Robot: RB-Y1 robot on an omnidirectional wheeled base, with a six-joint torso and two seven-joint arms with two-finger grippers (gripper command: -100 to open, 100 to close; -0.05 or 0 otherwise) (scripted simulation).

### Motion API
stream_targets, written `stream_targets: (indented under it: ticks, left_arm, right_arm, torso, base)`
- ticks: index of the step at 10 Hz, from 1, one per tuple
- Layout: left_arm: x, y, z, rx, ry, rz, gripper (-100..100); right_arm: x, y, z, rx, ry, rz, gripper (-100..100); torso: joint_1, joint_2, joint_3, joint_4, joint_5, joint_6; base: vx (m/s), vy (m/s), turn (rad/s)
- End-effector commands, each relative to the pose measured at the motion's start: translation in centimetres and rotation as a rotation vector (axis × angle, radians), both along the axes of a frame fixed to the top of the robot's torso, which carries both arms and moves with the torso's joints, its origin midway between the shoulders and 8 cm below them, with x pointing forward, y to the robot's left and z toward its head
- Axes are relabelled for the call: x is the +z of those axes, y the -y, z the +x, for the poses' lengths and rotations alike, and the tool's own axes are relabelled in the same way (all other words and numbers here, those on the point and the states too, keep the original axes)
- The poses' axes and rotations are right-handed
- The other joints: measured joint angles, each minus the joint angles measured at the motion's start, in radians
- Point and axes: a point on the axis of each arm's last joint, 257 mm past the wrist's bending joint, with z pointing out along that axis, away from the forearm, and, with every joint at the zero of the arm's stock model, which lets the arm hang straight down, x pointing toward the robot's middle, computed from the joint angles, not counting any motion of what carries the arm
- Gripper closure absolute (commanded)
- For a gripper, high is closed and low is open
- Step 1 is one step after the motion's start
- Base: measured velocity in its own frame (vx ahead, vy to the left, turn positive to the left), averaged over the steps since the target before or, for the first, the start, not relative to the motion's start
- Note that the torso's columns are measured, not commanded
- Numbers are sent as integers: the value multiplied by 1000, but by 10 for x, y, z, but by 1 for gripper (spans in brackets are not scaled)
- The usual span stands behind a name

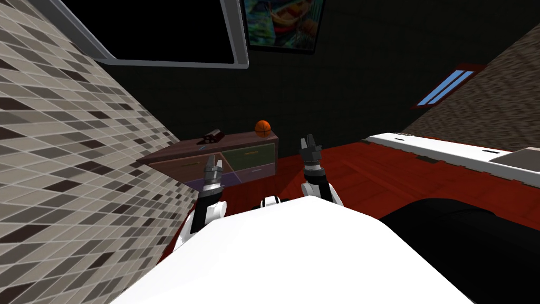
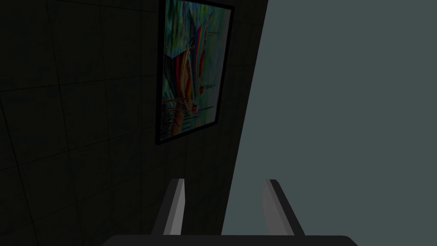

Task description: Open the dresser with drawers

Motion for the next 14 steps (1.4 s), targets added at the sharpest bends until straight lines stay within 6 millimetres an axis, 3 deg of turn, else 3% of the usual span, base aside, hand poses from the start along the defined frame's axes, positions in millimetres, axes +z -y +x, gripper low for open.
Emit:
stream_targets:
  ticks: [1, 14]
  left_arm:
    - [-27, -2, 14, 5, -46, 9, -100]
    - [-135, -20, 50, 32, -230, 19, -100]
  right_arm:
    - [0, 0, 0, 0, 0, 0, 0]
    - [0, 0, 0, 0, 0, 0, 0]
  torso:
    - [-1, -1, -1, 0, 0, 0]
    - [0, 1, 0, 0, 0, 0]
  base:
    - [103, -5, -19]
    - [85, 5, -14]
